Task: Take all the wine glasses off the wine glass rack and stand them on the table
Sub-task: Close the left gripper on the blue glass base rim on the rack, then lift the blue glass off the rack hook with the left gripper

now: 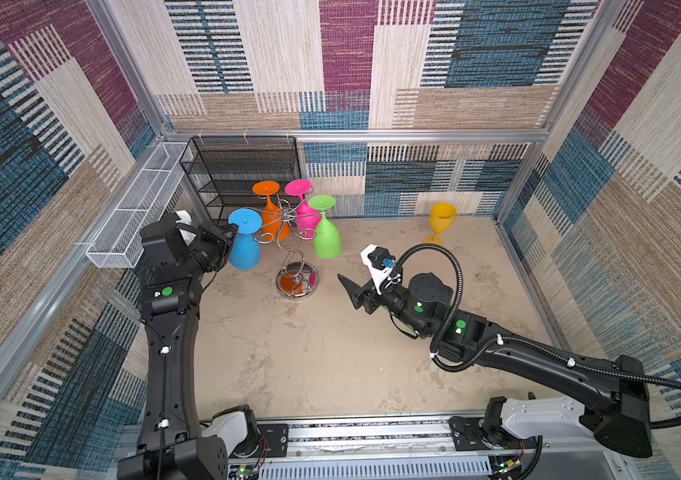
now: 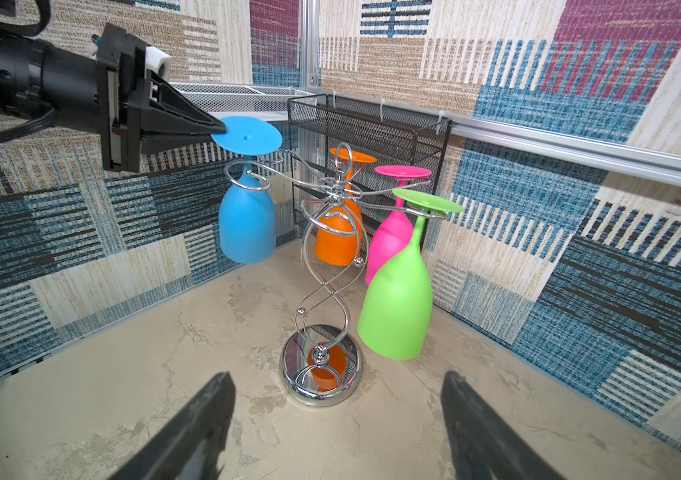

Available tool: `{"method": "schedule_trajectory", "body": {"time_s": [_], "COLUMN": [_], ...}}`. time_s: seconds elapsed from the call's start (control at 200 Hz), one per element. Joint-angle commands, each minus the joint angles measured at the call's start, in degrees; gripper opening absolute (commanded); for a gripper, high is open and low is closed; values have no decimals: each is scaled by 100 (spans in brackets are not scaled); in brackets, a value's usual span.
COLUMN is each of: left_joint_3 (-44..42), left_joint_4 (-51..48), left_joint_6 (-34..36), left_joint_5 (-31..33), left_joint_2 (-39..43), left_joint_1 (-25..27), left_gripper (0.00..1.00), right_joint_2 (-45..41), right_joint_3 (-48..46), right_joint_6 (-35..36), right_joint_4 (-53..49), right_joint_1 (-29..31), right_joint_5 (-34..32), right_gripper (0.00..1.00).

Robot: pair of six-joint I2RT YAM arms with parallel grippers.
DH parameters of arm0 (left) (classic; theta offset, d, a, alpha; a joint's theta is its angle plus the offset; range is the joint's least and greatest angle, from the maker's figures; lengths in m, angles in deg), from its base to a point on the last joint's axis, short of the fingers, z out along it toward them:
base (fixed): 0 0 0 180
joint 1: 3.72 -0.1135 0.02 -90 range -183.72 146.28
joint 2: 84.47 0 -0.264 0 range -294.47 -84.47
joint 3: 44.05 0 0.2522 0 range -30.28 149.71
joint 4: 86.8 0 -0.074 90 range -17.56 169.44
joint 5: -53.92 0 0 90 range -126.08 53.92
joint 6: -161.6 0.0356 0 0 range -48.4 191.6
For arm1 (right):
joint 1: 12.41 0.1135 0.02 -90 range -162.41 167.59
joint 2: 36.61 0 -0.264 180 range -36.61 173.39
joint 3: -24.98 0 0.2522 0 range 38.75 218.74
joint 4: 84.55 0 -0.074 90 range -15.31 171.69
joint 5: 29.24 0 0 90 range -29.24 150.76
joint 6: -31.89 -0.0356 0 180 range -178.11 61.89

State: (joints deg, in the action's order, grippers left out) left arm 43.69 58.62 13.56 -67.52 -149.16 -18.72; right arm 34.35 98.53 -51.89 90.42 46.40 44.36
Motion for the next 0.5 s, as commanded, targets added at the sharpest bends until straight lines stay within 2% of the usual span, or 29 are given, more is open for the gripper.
{"method": "schedule_trajectory", "body": {"time_s": [0.0,0.26,0.491], "left_joint_3": [15,715,1494], "left_joint_4": [-133,-723,-1028], "left_joint_6": [303,715,973], "left_joint_5": [96,427,523], "left_joint_2": [134,350,231], "left_joint_1": [-54,-63,-51], "left_gripper": [0,0,0], "right_joint_2": [-26,14,145], "right_joint_3": [6,-2,-46], "right_joint_6": [-94,-160,-311], "right_joint_4": [-35,-82,-104], "right_joint_1": [8,1,8], "right_joint_5": [55,16,-54], "right_gripper": [80,80,80]}}
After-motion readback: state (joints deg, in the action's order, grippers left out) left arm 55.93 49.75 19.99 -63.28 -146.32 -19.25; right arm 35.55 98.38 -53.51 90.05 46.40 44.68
